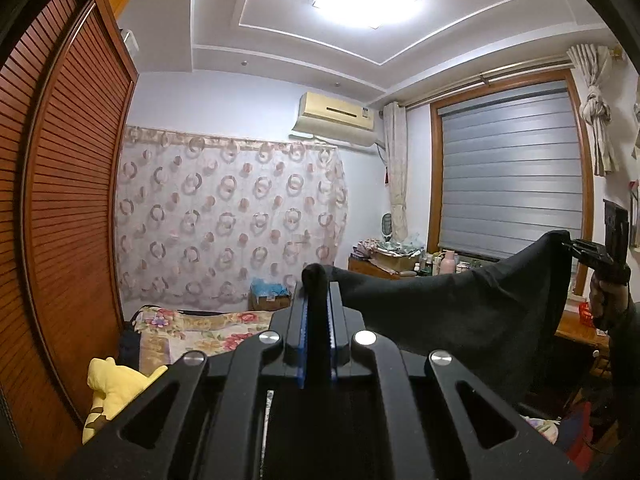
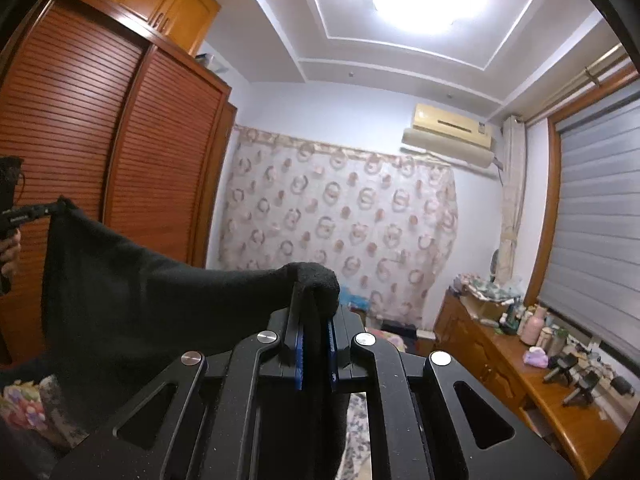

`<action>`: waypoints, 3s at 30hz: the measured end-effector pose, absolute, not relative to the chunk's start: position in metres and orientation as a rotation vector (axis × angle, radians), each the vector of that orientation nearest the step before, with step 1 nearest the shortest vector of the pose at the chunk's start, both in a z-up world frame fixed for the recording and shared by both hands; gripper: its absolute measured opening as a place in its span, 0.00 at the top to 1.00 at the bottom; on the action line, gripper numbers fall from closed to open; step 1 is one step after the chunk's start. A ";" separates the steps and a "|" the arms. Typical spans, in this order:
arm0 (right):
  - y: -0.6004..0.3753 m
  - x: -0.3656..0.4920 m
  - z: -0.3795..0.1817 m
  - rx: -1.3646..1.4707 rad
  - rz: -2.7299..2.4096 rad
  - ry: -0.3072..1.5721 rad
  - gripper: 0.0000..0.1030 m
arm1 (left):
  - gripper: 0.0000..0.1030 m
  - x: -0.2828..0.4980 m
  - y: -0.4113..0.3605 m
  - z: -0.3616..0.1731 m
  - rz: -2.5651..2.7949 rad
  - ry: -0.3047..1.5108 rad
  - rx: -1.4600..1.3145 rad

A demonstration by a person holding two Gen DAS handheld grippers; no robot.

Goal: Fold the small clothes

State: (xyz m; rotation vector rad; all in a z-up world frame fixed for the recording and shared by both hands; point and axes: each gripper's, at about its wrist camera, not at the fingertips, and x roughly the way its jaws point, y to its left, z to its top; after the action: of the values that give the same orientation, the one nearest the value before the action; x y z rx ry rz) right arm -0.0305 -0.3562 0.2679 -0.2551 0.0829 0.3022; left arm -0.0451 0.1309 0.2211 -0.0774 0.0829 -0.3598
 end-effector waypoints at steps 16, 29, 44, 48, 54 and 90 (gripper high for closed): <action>-0.375 -0.057 0.290 -0.300 0.243 0.032 0.94 | 0.95 -0.053 0.115 0.242 -0.368 0.026 -0.065; -0.399 0.051 0.209 -0.316 0.201 0.251 0.94 | 0.95 0.067 0.076 0.156 -0.339 0.218 -0.018; -0.427 0.297 -0.006 -0.291 0.185 0.639 0.94 | 0.95 0.276 0.003 0.004 -0.265 0.597 0.050; -0.433 0.333 -0.031 -0.271 0.185 0.693 0.94 | 0.94 0.294 -0.005 -0.011 -0.250 0.642 0.062; -0.431 0.356 -0.054 -0.236 0.177 0.758 0.86 | 0.86 0.308 -0.007 -0.026 -0.241 0.729 0.068; -0.408 0.178 -0.092 -0.135 0.200 0.858 0.43 | 0.46 0.146 0.002 -0.101 -0.233 0.895 -0.006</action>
State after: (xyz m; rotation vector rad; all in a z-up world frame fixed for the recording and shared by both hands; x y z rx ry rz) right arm 0.1776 -0.4078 -0.0922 -0.1345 0.8582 0.1999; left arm 0.1462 0.0015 -0.1013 -0.0058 0.8955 -0.2326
